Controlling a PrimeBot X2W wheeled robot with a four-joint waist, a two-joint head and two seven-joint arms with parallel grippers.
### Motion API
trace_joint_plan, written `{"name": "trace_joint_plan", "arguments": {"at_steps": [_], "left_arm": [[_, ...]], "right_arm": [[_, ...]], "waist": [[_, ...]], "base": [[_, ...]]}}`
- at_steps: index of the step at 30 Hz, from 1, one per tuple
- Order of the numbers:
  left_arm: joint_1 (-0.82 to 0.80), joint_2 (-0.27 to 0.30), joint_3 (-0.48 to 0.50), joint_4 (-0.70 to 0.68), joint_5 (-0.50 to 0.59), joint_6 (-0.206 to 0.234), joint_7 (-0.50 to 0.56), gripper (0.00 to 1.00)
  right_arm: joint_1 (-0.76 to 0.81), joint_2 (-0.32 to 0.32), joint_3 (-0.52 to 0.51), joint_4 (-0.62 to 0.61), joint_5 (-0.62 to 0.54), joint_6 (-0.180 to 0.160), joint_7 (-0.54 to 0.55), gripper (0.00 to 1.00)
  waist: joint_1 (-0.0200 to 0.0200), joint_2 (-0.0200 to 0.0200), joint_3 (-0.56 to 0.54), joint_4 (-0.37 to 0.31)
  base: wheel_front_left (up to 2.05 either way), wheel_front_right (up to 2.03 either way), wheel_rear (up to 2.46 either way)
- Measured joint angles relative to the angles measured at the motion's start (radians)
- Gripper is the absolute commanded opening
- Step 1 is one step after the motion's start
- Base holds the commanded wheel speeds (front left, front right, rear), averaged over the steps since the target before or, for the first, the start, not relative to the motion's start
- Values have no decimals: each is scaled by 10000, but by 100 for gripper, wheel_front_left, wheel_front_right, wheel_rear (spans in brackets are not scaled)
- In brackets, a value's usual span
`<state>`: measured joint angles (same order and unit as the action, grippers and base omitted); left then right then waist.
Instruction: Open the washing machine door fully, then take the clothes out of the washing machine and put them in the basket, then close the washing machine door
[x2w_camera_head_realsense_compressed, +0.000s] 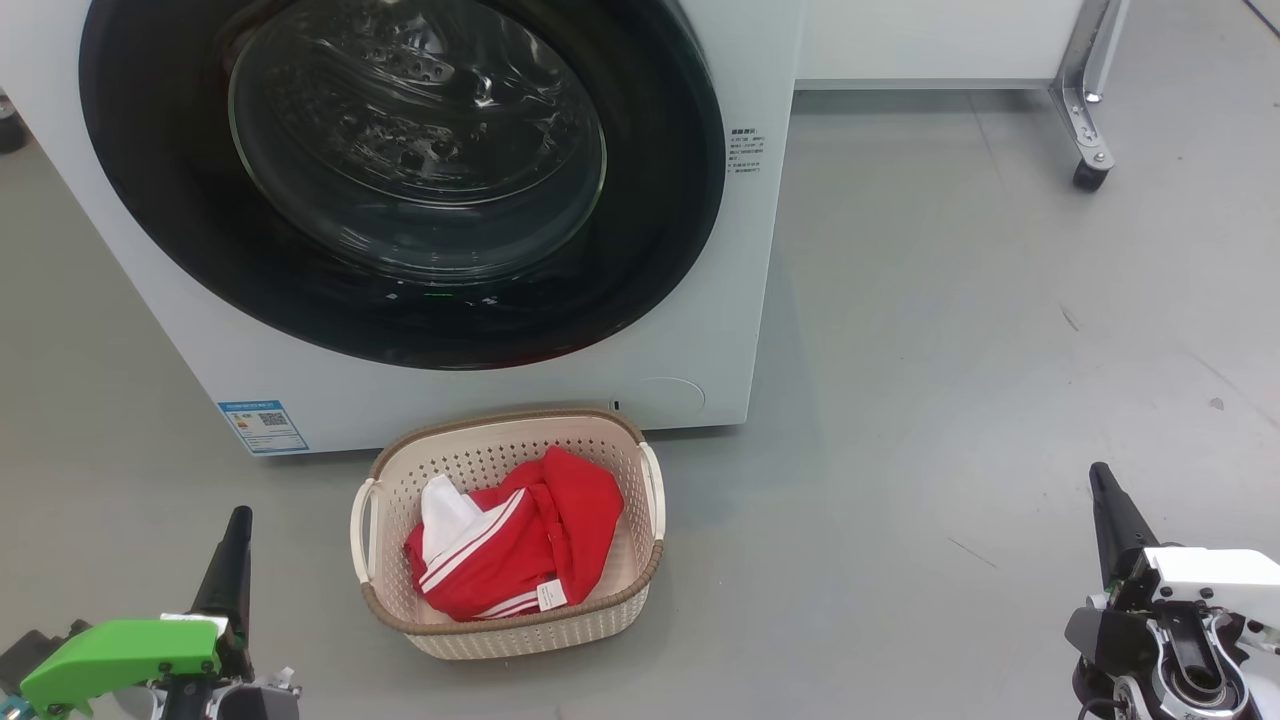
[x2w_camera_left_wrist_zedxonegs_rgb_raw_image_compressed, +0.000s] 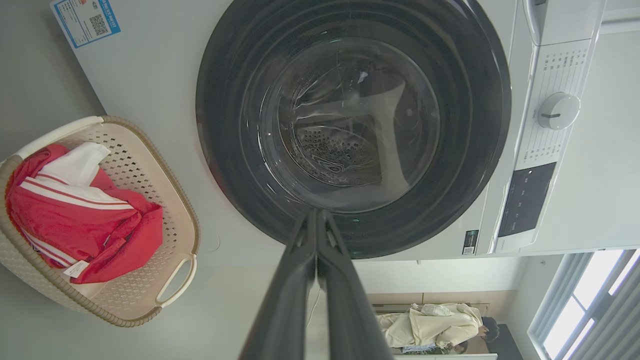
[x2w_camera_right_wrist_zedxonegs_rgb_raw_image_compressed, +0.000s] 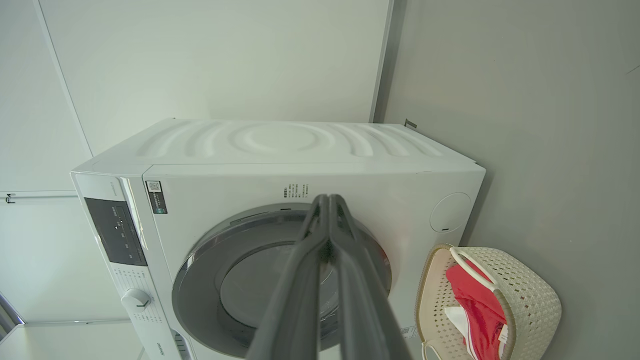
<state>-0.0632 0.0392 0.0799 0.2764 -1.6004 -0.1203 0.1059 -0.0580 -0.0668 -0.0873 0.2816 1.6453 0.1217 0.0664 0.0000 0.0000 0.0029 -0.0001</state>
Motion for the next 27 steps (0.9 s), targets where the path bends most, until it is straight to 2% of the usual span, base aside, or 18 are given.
{"name": "trace_joint_plan", "arguments": {"at_steps": [27], "left_arm": [[0,-2,2,-4,0,0,0,0]], "right_arm": [[0,2,-19,-12,-2,0,2,0]], "waist": [[0,0,1,0]], "base": [[0,0,0]]}}
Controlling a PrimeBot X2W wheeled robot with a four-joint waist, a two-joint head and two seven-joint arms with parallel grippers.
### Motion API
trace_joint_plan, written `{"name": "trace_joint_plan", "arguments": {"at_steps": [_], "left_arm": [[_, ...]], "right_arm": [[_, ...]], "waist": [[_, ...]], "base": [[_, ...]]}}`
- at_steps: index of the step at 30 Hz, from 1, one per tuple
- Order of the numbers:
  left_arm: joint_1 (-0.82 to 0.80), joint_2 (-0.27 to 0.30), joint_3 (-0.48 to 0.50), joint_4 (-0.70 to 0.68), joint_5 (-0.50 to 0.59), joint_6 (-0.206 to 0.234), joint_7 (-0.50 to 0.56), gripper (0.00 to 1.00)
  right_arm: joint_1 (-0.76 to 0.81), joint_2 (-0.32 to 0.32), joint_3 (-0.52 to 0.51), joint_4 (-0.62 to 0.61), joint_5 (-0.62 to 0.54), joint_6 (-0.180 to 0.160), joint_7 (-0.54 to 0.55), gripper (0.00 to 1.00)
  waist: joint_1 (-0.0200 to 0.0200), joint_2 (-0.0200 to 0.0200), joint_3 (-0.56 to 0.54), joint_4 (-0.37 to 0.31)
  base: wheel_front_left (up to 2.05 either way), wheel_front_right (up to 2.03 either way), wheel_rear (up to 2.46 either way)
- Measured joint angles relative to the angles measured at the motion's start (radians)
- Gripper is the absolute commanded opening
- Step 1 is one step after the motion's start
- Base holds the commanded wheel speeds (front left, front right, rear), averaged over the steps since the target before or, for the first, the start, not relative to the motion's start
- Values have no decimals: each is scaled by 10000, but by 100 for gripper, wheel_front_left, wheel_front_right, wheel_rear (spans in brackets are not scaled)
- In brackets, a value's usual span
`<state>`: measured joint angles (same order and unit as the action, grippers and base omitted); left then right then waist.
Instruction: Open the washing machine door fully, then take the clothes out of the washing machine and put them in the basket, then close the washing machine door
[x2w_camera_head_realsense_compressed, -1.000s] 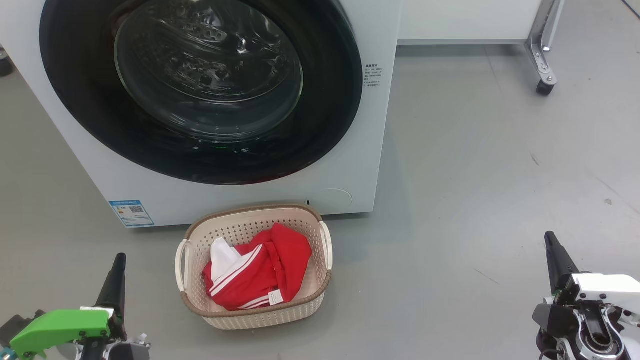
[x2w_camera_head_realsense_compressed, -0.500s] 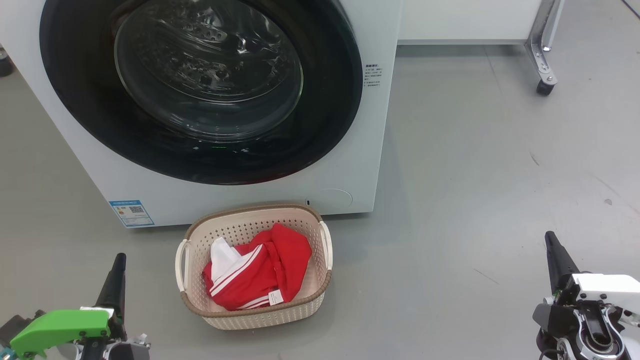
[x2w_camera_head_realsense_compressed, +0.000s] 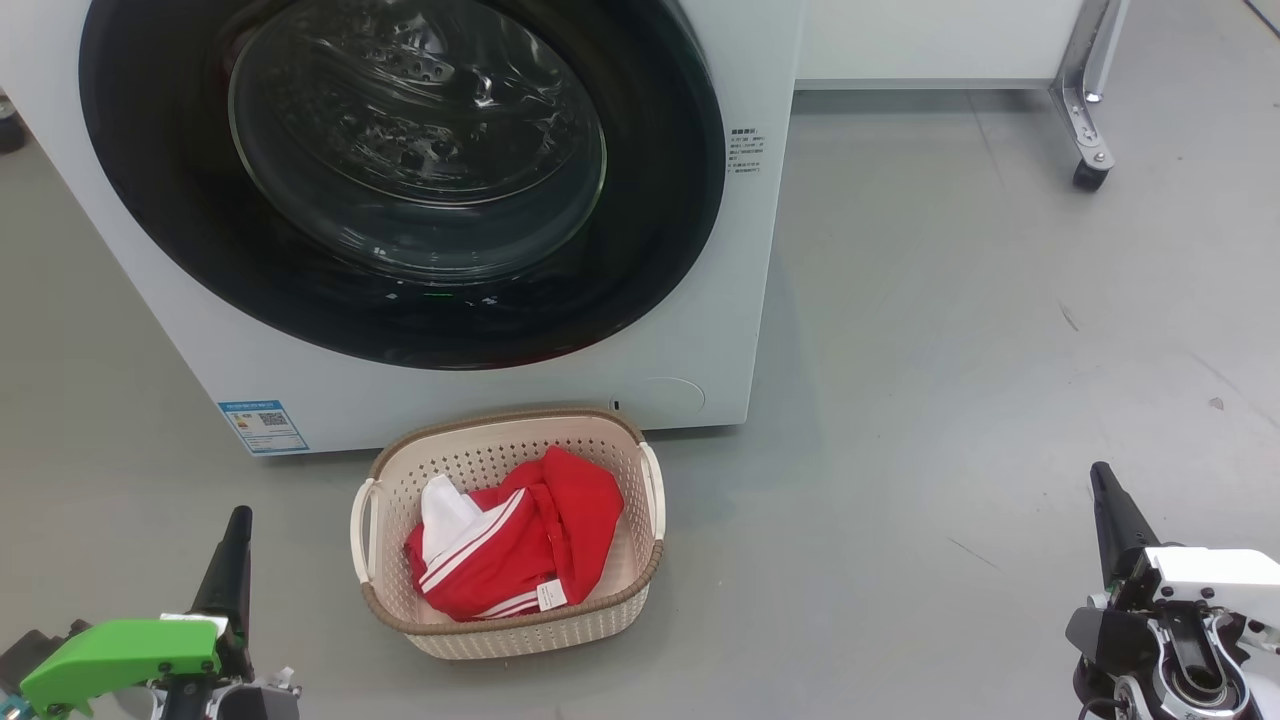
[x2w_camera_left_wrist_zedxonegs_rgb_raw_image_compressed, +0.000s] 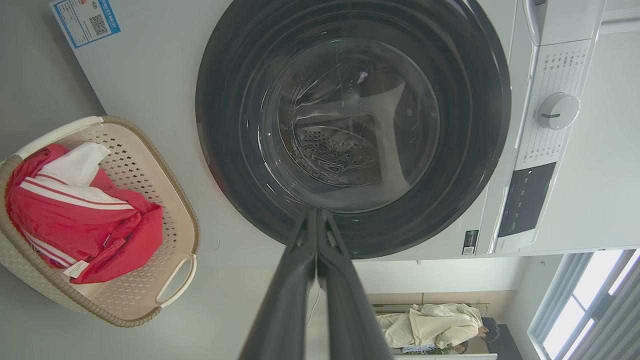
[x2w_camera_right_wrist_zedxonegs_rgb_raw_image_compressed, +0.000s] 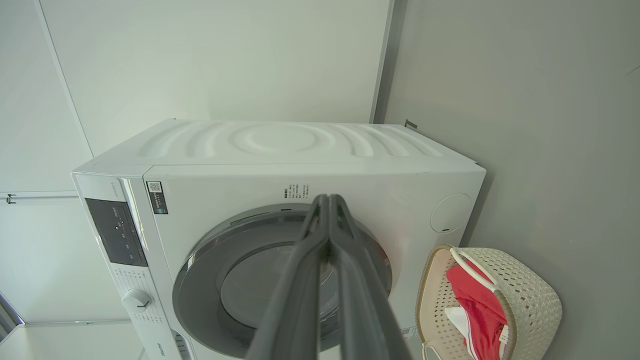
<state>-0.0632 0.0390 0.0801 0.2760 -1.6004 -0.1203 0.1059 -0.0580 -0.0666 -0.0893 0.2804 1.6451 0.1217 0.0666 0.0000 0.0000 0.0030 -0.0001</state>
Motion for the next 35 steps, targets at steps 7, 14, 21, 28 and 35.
{"name": "trace_joint_plan", "arguments": {"at_steps": [7,14,21,28,35], "left_arm": [[0,0,2,0,0,-2,0,0],[0,0,2,-2,0,-2,0,0],[0,0,2,-2,0,-2,0,0],[0,-2,4,-2,0,-2,0,0],[0,-2,4,-4,0,-2,2,0]], "right_arm": [[0,2,-4,0,0,0,2,0],[0,2,-8,-2,0,0,73,0],[0,4,-10,-2,0,0,73,0],[0,4,-13,-4,0,0,73,0],[0,6,-17,-6,0,0,75,0]], "waist": [[0,0,0,0],[0,0,0,0],[0,0,0,0],[0,0,0,0],[0,0,0,0]], "base": [[0,0,0],[0,0,0],[0,0,0],[0,0,0],[0,0,0]]}}
